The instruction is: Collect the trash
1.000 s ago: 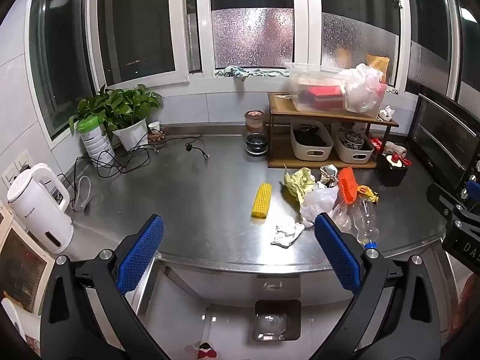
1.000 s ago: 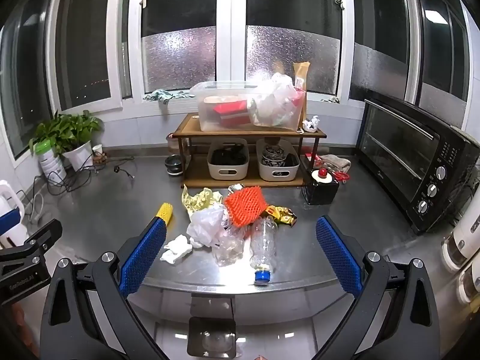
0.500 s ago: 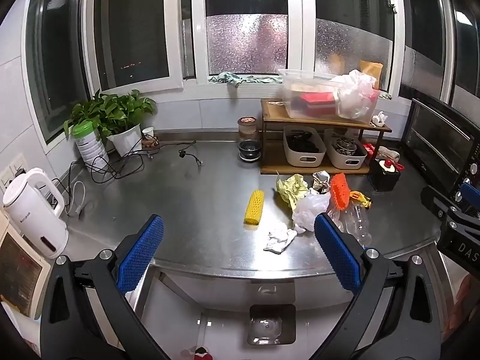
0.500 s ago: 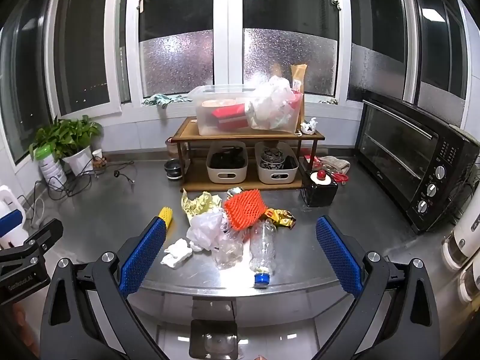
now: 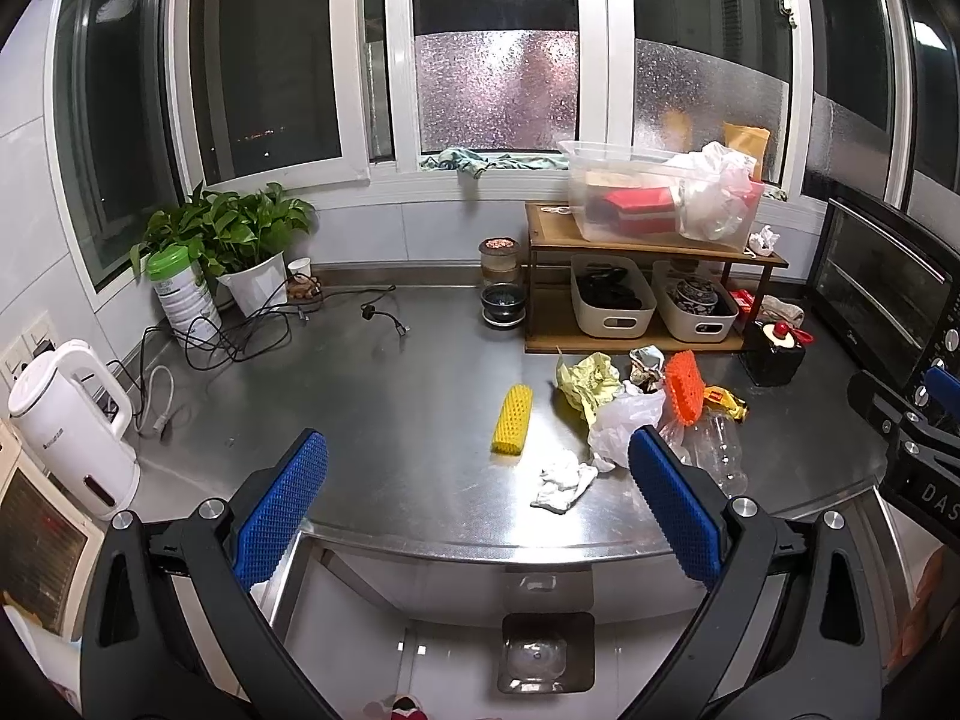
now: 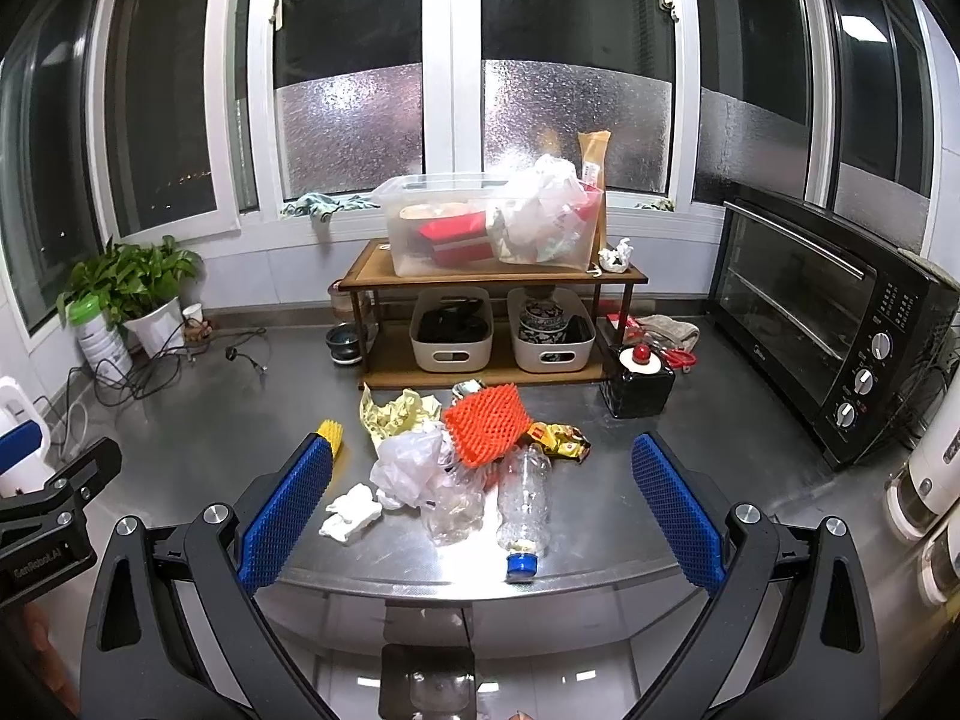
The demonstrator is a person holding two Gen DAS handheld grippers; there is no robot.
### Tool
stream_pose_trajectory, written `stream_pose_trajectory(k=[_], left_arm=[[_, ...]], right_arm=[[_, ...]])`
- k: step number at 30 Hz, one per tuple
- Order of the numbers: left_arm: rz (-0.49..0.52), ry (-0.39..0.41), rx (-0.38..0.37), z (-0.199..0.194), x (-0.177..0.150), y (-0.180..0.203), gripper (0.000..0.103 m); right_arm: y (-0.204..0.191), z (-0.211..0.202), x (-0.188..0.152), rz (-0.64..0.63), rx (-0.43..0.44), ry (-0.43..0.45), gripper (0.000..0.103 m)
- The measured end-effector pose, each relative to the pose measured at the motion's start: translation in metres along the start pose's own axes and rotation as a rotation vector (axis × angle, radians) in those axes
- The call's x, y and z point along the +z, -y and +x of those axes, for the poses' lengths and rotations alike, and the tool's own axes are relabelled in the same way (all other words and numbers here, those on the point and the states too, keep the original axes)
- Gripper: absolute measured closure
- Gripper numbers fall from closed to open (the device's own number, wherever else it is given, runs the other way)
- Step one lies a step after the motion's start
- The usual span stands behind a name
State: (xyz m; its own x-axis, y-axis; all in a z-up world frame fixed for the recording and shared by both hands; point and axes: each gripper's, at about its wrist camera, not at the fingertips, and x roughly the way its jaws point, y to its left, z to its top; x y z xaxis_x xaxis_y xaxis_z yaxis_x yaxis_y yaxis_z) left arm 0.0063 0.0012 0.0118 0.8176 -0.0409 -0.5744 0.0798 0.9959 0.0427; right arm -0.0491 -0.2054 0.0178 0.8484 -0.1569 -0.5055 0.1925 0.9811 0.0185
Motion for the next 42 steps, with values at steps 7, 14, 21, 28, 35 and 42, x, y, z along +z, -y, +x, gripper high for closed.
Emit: stream_pose_trajectory(k=[7, 14, 21, 28, 35, 42], left_arm=[[0.006, -0.002, -0.004, -0.0002, -0.0028, 0.0004, 0.008], [0.0, -0.005, -0.001, -0.0002, -0.0036, -0.0002, 0.008], [-0.002, -0.002, 0.0, -0.0007, -0.0042, -0.0013, 0.008], [0.0, 0.002, 0.0, -0.0019, -0.0038, 0.0005, 0.008], [0.0, 0.008, 0.0, -0.0057, -0.0031, 0.0029, 0.008], [0.001, 0.005, 0.001, -0.0071, -0.0019, 0.0043, 0.008]], right_arm=[[-0.0008, 0.0008, -0.0002, 0.003, -0.002, -0.002, 0.003], [-0.0032, 0.0015, -0.0002, 0.001, 0.002, 0.0, 0.003], [-0.0032, 0.0012, -0.0006, 0.004, 0.004, 0.007, 0.003], [-0.003, 0.0008, 0.0003, 0.004, 0.005, 0.007, 0.003], [-0.0005, -0.0033, 0.0, 0.011, 0.0, 0.019, 0.003], [0.0051, -0.0077, 0.0005, 0.019, -0.01, 0.03, 0.003]])
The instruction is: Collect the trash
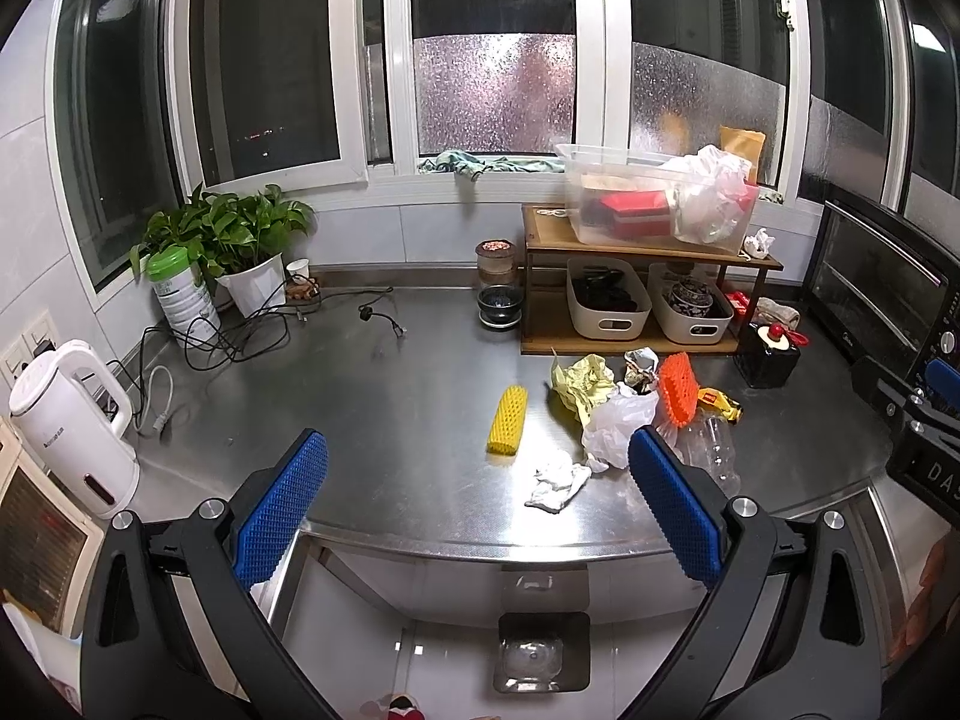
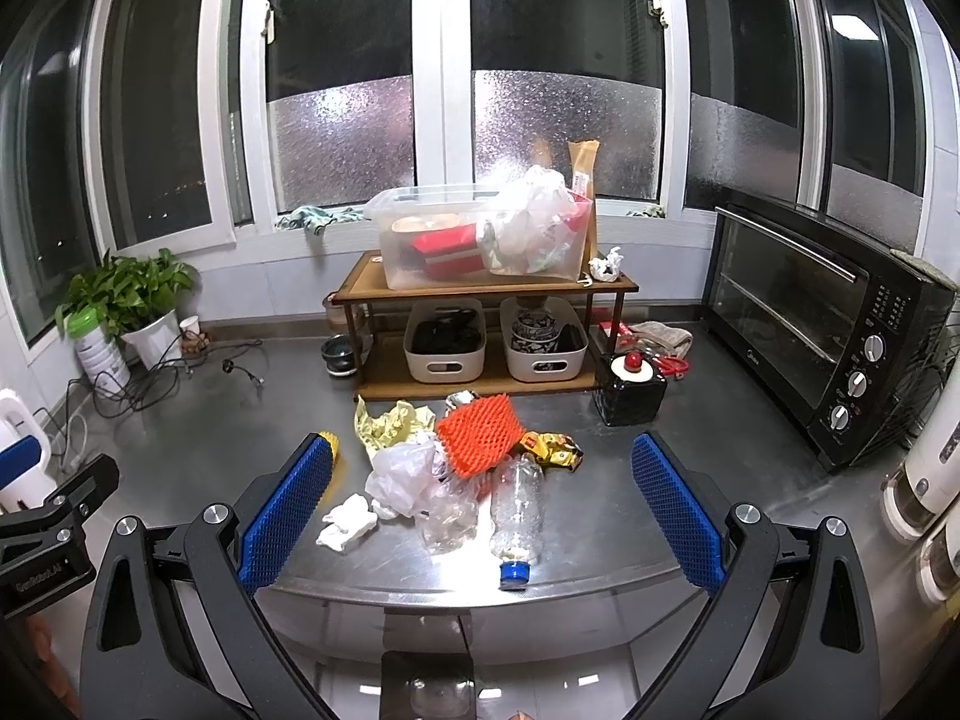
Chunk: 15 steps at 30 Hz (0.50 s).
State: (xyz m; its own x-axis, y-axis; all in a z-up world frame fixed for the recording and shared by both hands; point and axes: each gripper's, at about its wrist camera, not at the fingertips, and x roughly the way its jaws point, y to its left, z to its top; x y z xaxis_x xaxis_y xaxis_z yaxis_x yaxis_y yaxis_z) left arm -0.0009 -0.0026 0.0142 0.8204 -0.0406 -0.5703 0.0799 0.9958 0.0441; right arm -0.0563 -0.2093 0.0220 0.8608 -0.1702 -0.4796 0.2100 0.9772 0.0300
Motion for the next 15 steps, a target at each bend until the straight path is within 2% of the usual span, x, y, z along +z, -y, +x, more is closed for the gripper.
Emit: stream_pose_trajectory(k=[15], left_arm=[[0.026, -0.008, -0.006, 0.0072, 0.0062, 0.0019, 0.008]], right_arm=[[0.0064, 0.0071, 0.0061, 0.011, -0.041, 0.036, 0.003]])
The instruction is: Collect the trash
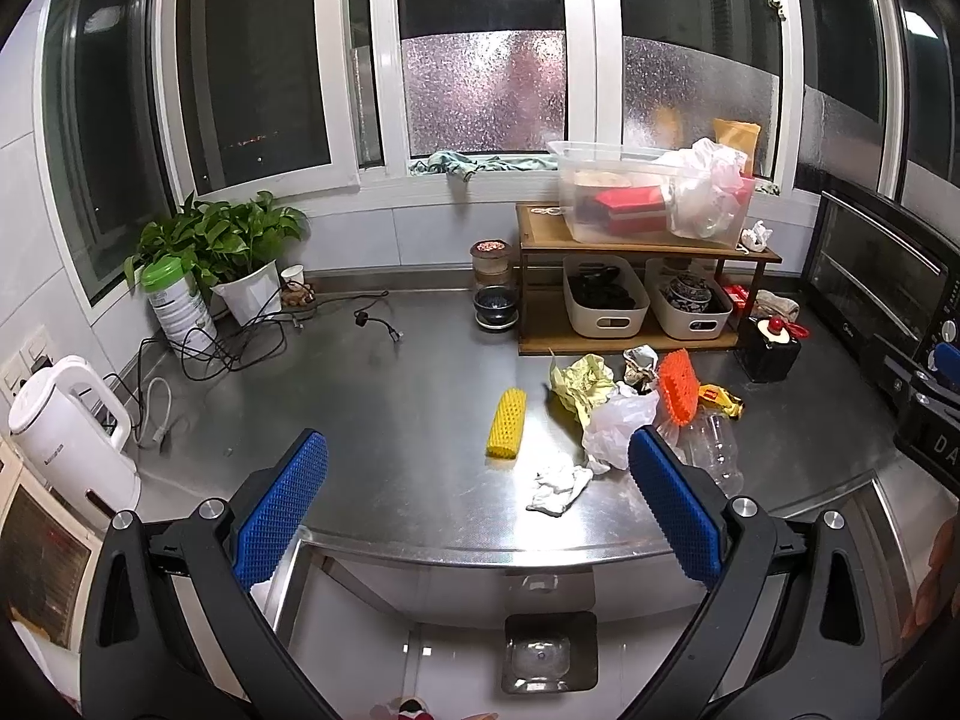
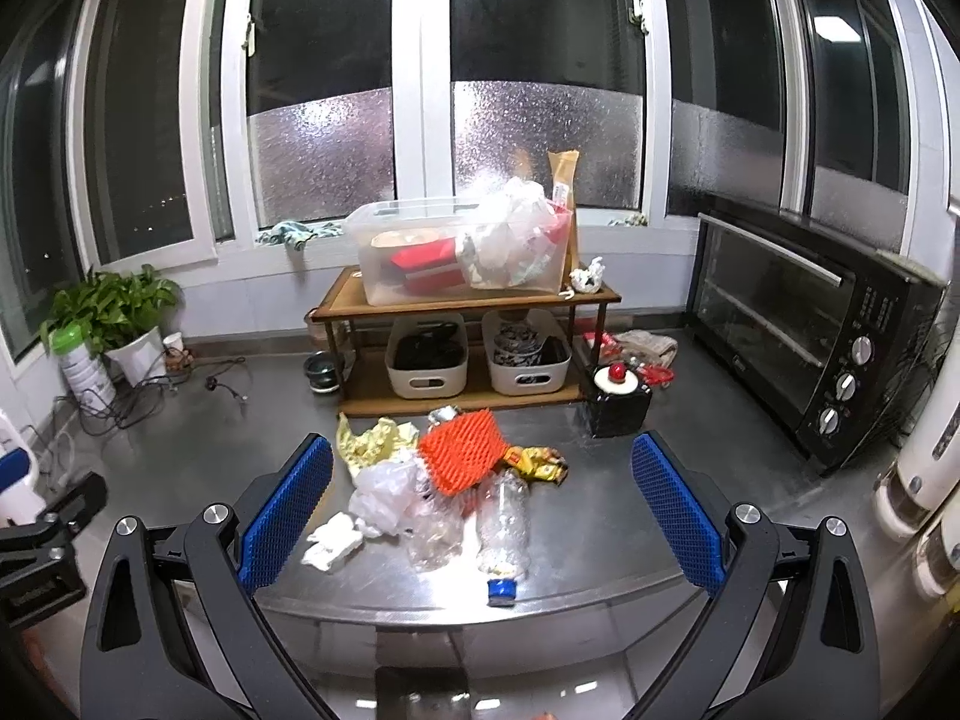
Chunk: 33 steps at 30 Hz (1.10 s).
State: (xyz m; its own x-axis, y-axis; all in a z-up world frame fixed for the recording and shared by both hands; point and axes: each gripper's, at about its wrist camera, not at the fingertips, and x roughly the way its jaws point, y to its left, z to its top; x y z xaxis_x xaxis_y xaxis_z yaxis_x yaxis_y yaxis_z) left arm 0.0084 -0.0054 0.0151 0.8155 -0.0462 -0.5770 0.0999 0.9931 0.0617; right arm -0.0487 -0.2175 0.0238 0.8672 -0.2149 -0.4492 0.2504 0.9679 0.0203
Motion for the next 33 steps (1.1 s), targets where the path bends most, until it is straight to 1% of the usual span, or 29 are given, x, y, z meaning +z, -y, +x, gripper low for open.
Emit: stream_pose_trajectory(k=[2, 4, 7, 11, 15, 17, 19, 21, 22, 23, 25, 28, 30, 32, 33], left_arm=[[-0.004, -0.003, -0.012, 0.003, 0.0, -0.002, 0.008], [-0.009, -0.01, -0.025, 0.009, 0.0, -0.002, 0.008], [0.001, -0.02, -0.027, 0.018, -0.001, -0.001, 0.008], [0.025, -0.053, -0.034, 0.038, -0.003, 0.004, 0.008], [0.022, -0.103, -0.068, 0.063, -0.002, 0.007, 0.008], [0.039, -0.138, -0.083, 0.082, -0.002, 0.012, 0.008], [0.066, -0.166, -0.07, 0.101, -0.006, 0.019, 0.008], [0.09, -0.199, -0.072, 0.12, -0.011, 0.026, 0.008], [0.098, -0.215, -0.074, 0.128, -0.015, 0.028, 0.008], [0.105, -0.235, -0.08, 0.139, -0.018, 0.031, 0.008], [0.11, -0.26, -0.104, 0.155, -0.023, 0.035, 0.012], [0.119, -0.301, -0.136, 0.181, -0.031, 0.041, 0.018], [0.129, -0.332, -0.149, 0.197, -0.036, 0.045, 0.021], [0.139, -0.365, -0.164, 0.212, -0.042, 0.048, 0.023], [0.144, -0.375, -0.168, 0.218, -0.044, 0.05, 0.025]], right_arm=[[-0.001, 0.005, -0.001, -0.01, 0.002, 0.003, 0.003], [0.0, 0.013, -0.003, 0.001, 0.016, -0.021, 0.003], [0.004, 0.028, -0.007, 0.008, 0.013, -0.06, 0.003], [0.018, 0.046, -0.007, 0.094, 0.074, -0.136, 0.003], [0.017, 0.067, -0.003, 0.068, 0.075, -0.169, 0.003], [0.018, 0.086, -0.003, 0.065, 0.09, -0.207, 0.003], [0.02, 0.104, -0.006, 0.069, 0.099, -0.251, 0.003], [0.024, 0.131, -0.015, 0.081, 0.109, -0.323, 0.003], [0.025, 0.14, -0.018, 0.087, 0.106, -0.349, 0.006], [0.028, 0.155, -0.025, 0.091, 0.095, -0.393, 0.007], [0.033, 0.175, -0.037, 0.105, 0.082, -0.45, 0.008], [0.037, 0.2, -0.054, 0.112, 0.06, -0.501, 0.008], [0.037, 0.209, -0.06, 0.104, 0.064, -0.525, 0.009], [0.036, 0.218, -0.065, 0.102, 0.068, -0.543, 0.014], [0.036, 0.223, -0.068, 0.098, 0.068, -0.557, 0.022]])
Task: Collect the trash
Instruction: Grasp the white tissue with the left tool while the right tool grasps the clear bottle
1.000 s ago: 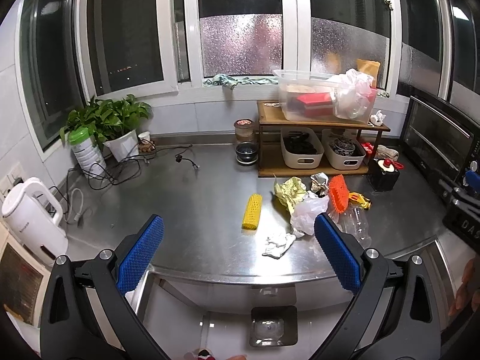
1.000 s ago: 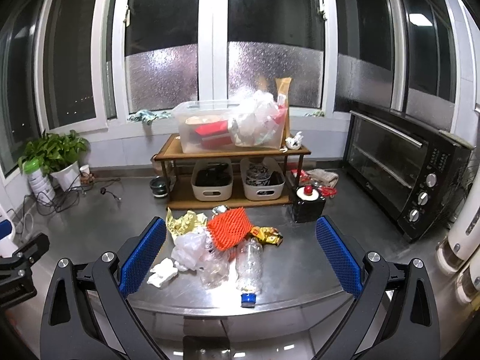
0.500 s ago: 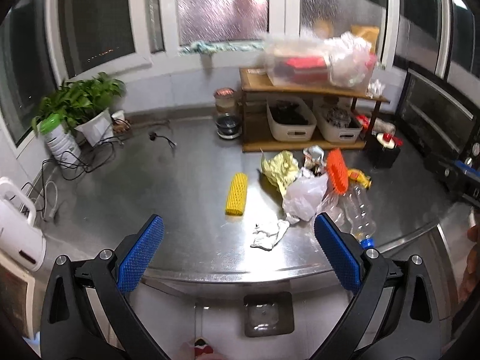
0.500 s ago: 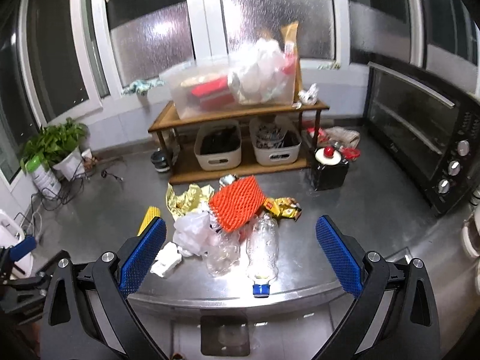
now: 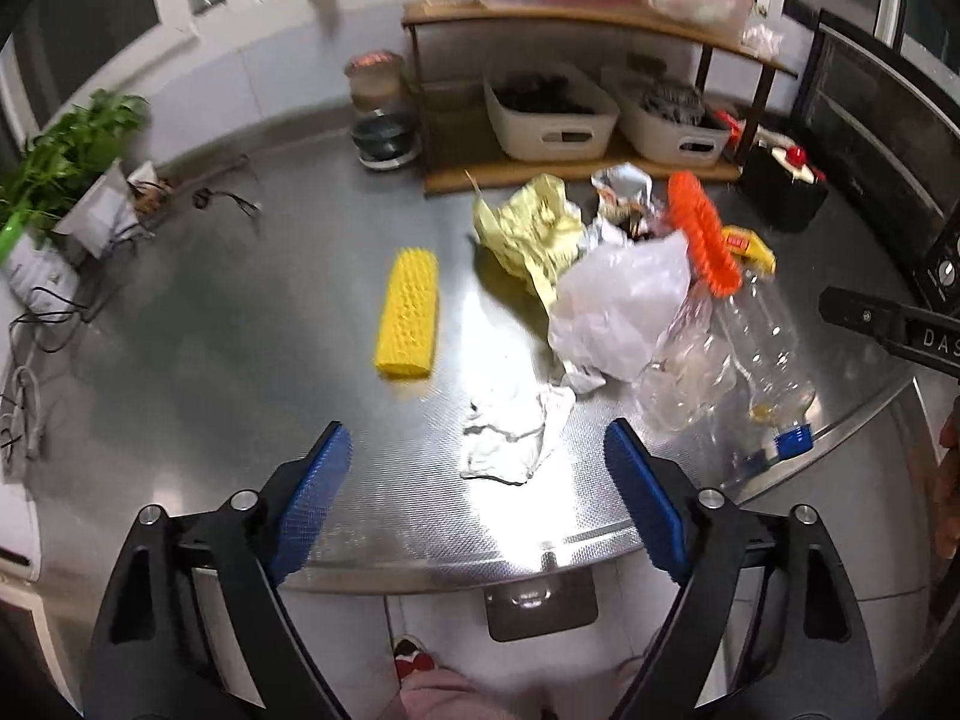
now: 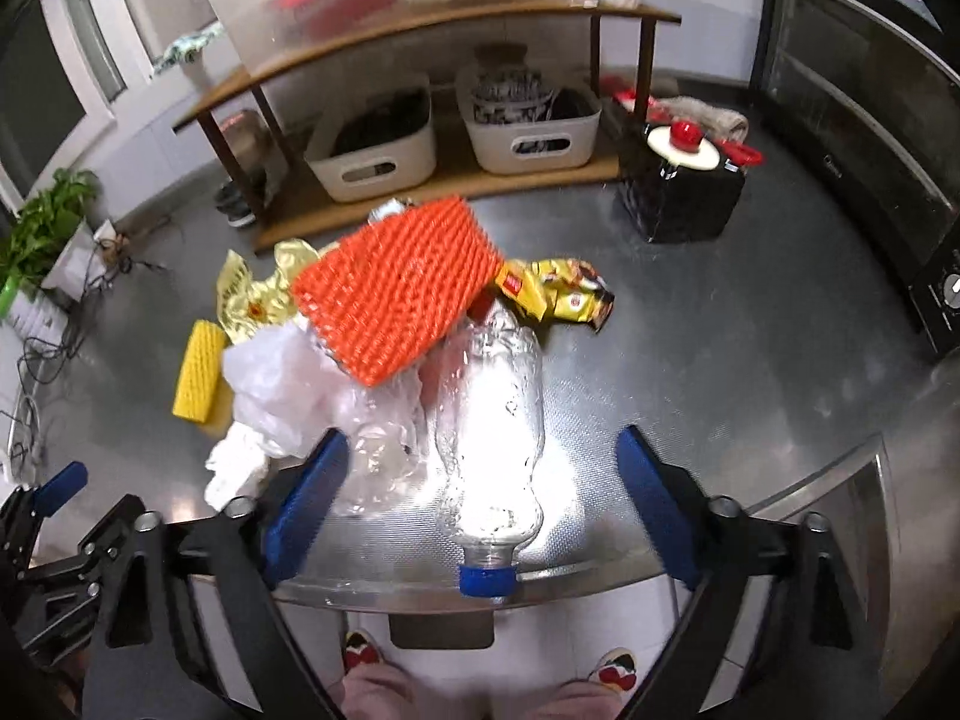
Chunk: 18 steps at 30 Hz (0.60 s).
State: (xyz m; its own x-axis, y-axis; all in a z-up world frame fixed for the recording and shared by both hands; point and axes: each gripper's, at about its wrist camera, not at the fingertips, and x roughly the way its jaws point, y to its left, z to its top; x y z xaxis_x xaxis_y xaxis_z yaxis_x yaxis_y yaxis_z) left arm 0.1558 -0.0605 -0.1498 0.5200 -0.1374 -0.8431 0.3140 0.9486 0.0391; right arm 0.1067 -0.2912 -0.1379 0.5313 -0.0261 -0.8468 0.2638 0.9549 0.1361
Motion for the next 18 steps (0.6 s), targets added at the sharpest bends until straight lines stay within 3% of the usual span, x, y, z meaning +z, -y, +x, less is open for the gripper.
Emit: stream_pose_trajectory(k=[4, 10, 18], left_arm=[[0.02, -0.054, -0.013, 0.026, 0.003, 0.006, 0.04], [0.042, -0.138, -0.049, 0.064, 0.005, 0.012, 0.059], [0.041, -0.202, -0.079, 0.097, 0.004, 0.013, 0.073]], right_arm=[[-0.001, 0.022, 0.004, -0.007, 0.034, -0.067, 0.039], [-0.003, 0.05, 0.006, -0.022, 0.011, -0.146, 0.042], [0.005, 0.079, -0.003, -0.024, -0.017, -0.217, 0.042]])
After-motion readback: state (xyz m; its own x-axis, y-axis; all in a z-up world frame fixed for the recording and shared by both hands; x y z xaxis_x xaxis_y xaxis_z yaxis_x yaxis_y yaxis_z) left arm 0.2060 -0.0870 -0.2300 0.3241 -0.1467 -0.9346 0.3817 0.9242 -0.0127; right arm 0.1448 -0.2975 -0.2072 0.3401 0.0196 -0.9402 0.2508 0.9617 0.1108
